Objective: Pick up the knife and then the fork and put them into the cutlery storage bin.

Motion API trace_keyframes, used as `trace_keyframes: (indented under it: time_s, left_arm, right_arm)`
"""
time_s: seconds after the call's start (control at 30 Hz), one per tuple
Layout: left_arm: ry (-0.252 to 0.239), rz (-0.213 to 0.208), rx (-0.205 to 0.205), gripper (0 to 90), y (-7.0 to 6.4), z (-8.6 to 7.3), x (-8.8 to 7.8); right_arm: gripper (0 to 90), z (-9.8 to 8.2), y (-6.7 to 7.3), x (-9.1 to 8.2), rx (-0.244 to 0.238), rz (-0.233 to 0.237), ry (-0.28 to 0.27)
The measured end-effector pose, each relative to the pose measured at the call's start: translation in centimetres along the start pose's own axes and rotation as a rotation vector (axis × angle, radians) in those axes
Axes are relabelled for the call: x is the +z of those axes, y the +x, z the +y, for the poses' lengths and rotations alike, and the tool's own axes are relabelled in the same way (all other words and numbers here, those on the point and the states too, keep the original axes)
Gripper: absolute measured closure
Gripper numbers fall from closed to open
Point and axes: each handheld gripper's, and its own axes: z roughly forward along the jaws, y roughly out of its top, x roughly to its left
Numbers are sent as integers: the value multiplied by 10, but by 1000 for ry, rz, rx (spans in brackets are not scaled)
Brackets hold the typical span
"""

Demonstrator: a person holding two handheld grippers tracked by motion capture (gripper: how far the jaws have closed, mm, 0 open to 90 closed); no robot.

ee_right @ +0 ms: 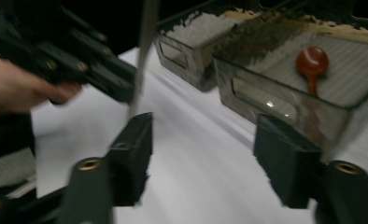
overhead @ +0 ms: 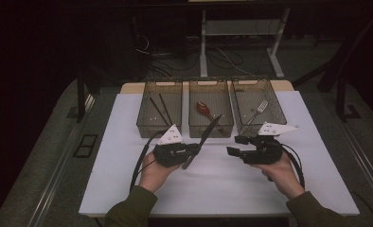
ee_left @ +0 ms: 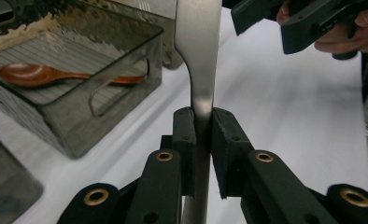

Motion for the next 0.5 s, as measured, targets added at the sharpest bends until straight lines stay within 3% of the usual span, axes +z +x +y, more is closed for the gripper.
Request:
trace_keyframes:
  time_s: [0.27,0.5]
  left_arm:
    - [-20,14,6,795,-6,7,16]
    - [-22,40,18,795,-11,6,19]
  right_arm:
    - [510,21,9,26,24,43,-23]
    - [648,27,15,46,45,71,-14]
